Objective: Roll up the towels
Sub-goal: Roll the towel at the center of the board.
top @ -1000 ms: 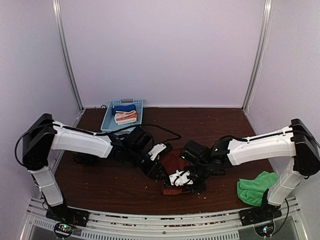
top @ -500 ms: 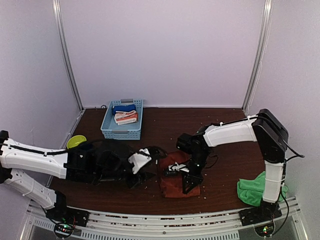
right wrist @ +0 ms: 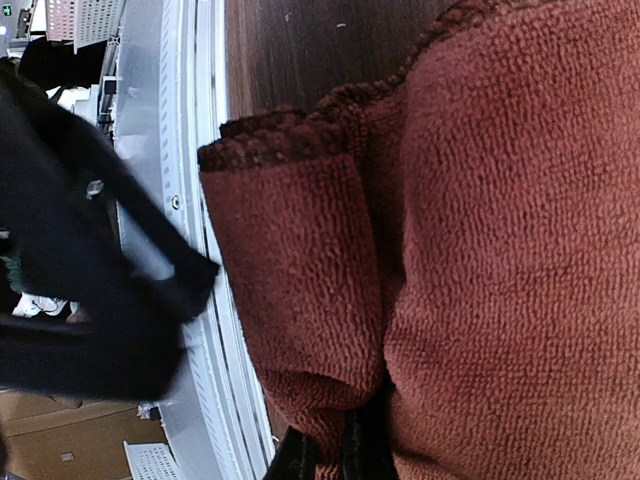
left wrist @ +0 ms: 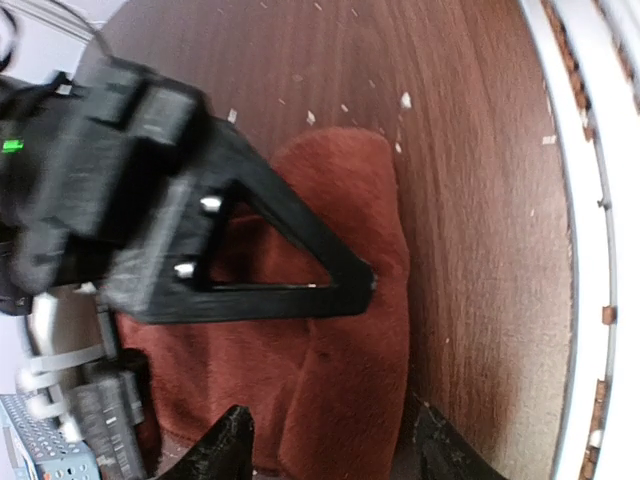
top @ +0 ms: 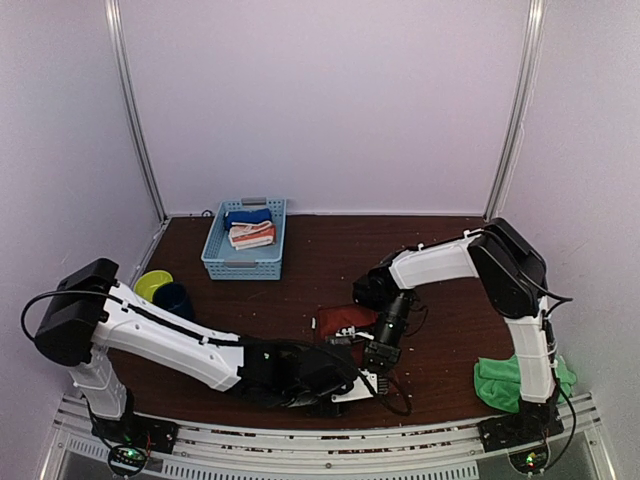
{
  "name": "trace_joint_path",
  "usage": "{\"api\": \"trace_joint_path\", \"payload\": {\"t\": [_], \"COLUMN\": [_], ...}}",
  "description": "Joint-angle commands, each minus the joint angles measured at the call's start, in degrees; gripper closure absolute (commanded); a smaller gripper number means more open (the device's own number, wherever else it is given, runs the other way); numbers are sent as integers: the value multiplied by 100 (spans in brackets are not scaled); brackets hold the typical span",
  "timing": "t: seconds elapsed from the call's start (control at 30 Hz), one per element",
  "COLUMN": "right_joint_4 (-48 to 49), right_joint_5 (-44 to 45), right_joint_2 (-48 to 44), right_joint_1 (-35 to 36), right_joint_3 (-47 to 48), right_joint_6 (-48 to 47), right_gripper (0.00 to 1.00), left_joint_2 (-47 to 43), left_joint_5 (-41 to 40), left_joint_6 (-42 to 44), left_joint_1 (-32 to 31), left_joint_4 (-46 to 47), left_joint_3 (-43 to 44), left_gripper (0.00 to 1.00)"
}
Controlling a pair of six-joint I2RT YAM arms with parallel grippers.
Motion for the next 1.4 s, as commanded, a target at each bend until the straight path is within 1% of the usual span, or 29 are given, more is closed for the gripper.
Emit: {"api": "trace_joint_path", "payload": {"t": [0.0,0.07,0.17,0.23,0.33,0.4,0.47,0.5,0.57,0.67,0.77,0.8,0.87,0.93,1.0,1.03,1.07,1.1,1.17,1.2,1.23,1.27,1.3,1.37], "right_joint_4": [105,103,117,131,120,114,-50,-263,-871,-954,-916,-859,-443,353,1092,1513,2049,2568,3770,4220,4417,4183,3722,2818], "right_joint_5": [477,465,465,458,432,417,307,177,-99,-98,156,218,486,1091,1598,1896,2291,2758,3617,4081,4420,4254,3751,2408], "right_joint_2": [224,225,225,223,209,142,42,-17,-160,-647,-1063,-1232,-1675,-2229,-2994,-3415,-3907,-4408,-5368,-5759,-5916,-5856,-5760,-5630], "right_joint_1": [7,12,7,7,8,7,-7,-39,-172,-473,-844,-1004,-1343,-1673,-2086,-2225,-2327,-2377,-2425,-2441,-2471,-2501,-2506,-2448], "right_joint_3": [-4,12,17,14,48,79,151,223,427,564,831,941,1041,1012,716,480,193,-146,-992,-1350,-1488,-1405,-1321,-1280], "right_joint_6": [55,65,83,89,92,99,-21,-212,-866,-904,-705,-578,81,858,1374,1586,1802,1965,2082,2273,2522,2389,2047,1293], "right_gripper": [92,92,92,92,91,90,84,79,71,64,63,63,59,54,52,43,9,1,0,0,0,0,0,0], "left_joint_2": [358,519,624,658,745,788,807,788,729,661,669,704,829,937,1005,1095,1233,1378,1640,1744,1823,1907,1948,2031], "left_joint_5": [-61,-17,191,235,342,421,481,546,752,1168,1870,2264,2849,3448,4140,4593,4948,5195,5628,5746,5911,6115,6280,6483], "left_joint_6": [256,240,185,132,26,-45,-143,-213,-392,-655,-856,-928,-1132,-1389,-1723,-1839,-1956,-2074,-2240,-2361,-2480,-2588,-2650,-2750], "left_joint_1": [59,91,127,144,171,186,204,219,300,471,717,825,1047,1259,1478,1594,1706,1801,1949,2012,2082,2140,2213,2301], "left_joint_4": [-4,-14,84,191,178,192,182,165,109,73,32,-31,-173,-278,-156,-153,-226,-277,-351,-339,-267,-183,-98,27], "left_joint_3": [307,363,351,342,389,381,387,389,390,302,276,330,496,632,584,586,635,689,810,842,835,811,778,709], "left_gripper": [43,45,51,59,75,83,89,92,95,97,98,97,97,97,96,95,94,93,93,93,93,93,92,92]}}
